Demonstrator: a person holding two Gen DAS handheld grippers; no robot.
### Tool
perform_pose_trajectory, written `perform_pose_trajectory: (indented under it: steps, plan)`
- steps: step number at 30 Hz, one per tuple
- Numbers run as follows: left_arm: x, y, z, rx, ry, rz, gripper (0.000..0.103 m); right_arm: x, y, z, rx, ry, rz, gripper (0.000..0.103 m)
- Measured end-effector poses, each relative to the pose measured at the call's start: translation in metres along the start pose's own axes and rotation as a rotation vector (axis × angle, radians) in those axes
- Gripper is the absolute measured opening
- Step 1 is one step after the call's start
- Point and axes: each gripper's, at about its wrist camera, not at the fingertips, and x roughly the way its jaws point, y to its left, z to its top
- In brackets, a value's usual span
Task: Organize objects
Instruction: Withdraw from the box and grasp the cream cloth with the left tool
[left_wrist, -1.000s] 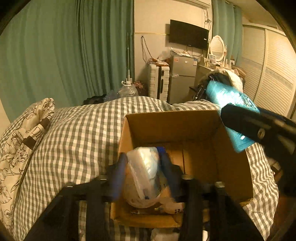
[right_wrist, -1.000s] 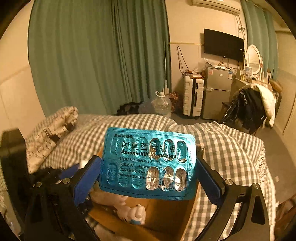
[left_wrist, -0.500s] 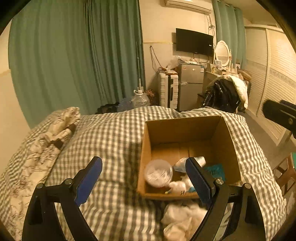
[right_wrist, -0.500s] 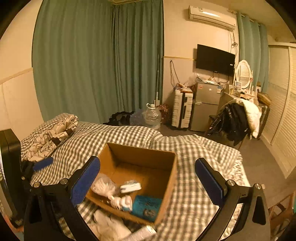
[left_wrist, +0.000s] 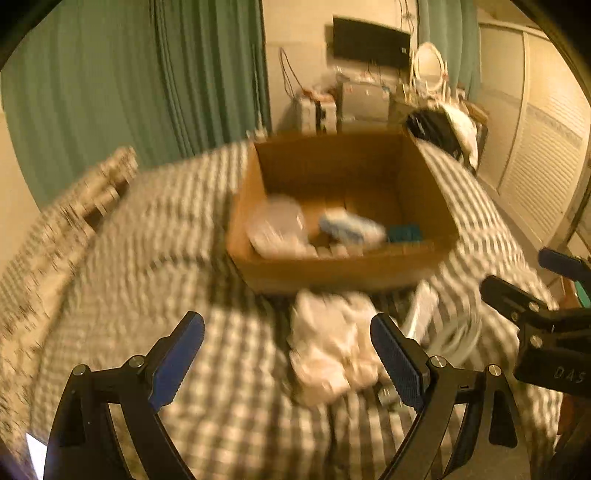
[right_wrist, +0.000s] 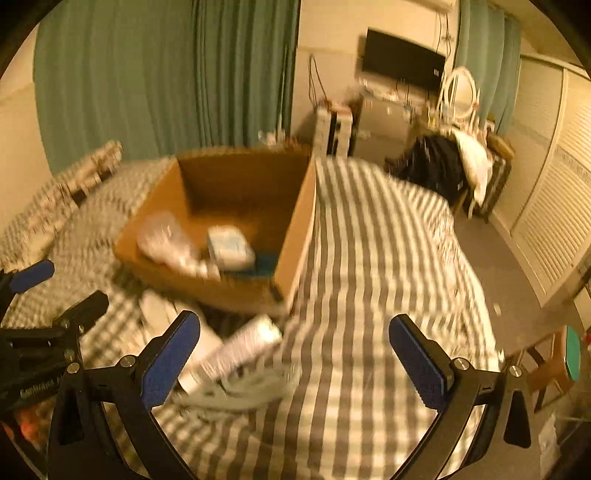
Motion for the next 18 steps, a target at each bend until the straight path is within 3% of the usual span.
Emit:
perform_pose_trajectory:
  steps: [5, 11, 12, 14, 16, 18]
  plan:
    - [0.033, -0.013, -0.024, 0.039, 0.098, 0.001, 0.094, 0.02, -0.002, -0.015, 0.014, 0.048, 0.035, 0.103]
    - [0.063, -0.024, -0.034, 0.062, 0.19, -0.053, 0.09, 0.032, -0.003, -0.022, 0.038, 0.079, 0.051, 0.103]
    - [0.065, -0.026, -0.034, 0.069, 0.187, -0.059, 0.086, 0.032, -0.004, -0.024, 0.041, 0.081, 0.053, 0.103]
    - [0.068, -0.03, -0.034, 0.078, 0.199, -0.104, 0.049, 0.032, -0.004, -0.026, 0.047, 0.087, 0.053, 0.103]
    - [0.067, -0.033, -0.038, 0.091, 0.201, -0.12, 0.027, 0.032, -0.004, -0.027, 0.05, 0.092, 0.052, 0.103]
    - [0.06, -0.034, -0.04, 0.099, 0.178, -0.116, 0.019, 0.032, -0.002, -0.029, 0.052, 0.098, 0.052, 0.103]
